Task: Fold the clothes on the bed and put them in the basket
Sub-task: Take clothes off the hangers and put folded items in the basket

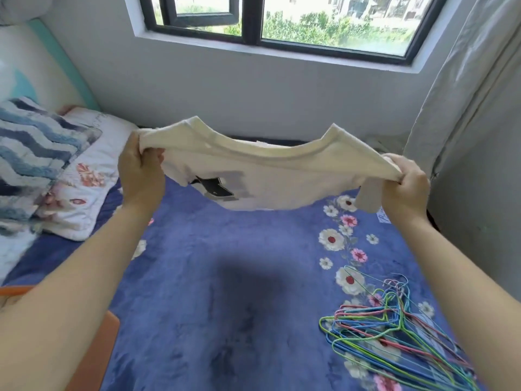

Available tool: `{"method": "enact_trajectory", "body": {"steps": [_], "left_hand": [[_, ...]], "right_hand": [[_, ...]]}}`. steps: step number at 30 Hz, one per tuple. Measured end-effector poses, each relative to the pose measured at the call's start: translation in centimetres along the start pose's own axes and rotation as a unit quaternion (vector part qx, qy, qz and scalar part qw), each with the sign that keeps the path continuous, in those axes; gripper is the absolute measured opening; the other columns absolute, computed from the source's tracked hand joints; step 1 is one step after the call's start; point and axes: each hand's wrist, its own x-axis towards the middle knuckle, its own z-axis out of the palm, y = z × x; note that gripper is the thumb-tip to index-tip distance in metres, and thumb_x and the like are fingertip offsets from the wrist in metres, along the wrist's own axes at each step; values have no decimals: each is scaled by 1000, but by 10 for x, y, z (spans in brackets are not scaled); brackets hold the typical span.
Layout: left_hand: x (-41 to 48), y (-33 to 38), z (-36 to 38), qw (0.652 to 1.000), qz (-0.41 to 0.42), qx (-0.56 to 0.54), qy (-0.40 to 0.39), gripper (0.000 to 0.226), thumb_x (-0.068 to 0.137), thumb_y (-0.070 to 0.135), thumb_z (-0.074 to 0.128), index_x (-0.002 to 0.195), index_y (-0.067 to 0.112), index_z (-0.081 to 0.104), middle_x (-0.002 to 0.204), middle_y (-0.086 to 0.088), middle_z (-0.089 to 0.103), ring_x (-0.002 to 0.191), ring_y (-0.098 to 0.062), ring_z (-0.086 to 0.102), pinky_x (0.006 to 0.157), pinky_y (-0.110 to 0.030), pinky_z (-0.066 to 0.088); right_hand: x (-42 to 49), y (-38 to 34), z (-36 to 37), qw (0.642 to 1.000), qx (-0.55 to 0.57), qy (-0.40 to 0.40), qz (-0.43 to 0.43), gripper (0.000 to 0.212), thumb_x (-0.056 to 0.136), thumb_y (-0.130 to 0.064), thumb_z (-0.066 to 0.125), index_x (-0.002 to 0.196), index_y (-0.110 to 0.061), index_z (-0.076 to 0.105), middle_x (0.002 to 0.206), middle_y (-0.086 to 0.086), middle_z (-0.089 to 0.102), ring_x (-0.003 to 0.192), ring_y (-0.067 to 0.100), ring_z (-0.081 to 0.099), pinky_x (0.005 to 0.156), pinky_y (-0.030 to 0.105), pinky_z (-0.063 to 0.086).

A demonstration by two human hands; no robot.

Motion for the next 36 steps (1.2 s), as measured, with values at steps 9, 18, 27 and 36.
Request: {"method": "enact_trajectory", "body": {"steps": [9,18,27,36], "left_hand": [[-152,-113,-81,975,4,178,-134,43,95,8,45,133,28,50,122,13,62,106,18,52,88,-7,39],[-348,-280,-189,803,-159,444,-364,64,78,-20,55,123,23,67,146,0,45,126,-30,54,108,-49,37],[-439,-322,-146,677,-277,580,-358,61,73,-3,57,130,20,53,158,-18,16,142,-36,9,110,-56,24],[-504,-299,7,696,-19,317,-644,82,73,44,54,147,30,21,138,3,33,128,-18,30,107,-35,28]], "right_hand": [[-152,111,11,978,-144,-153,-6,41,75,7,52,110,-4,70,117,15,65,107,36,59,88,40,45],[-372,259,47,873,-298,-386,4,59,48,-3,45,95,-20,76,97,15,72,90,35,70,64,43,58],[-476,303,57,837,-292,-423,187,39,70,4,65,65,-34,62,87,4,66,88,32,60,73,40,45],[-415,347,76,774,-35,10,632,48,74,-44,76,75,-3,52,74,10,55,77,33,59,81,53,54]]}}
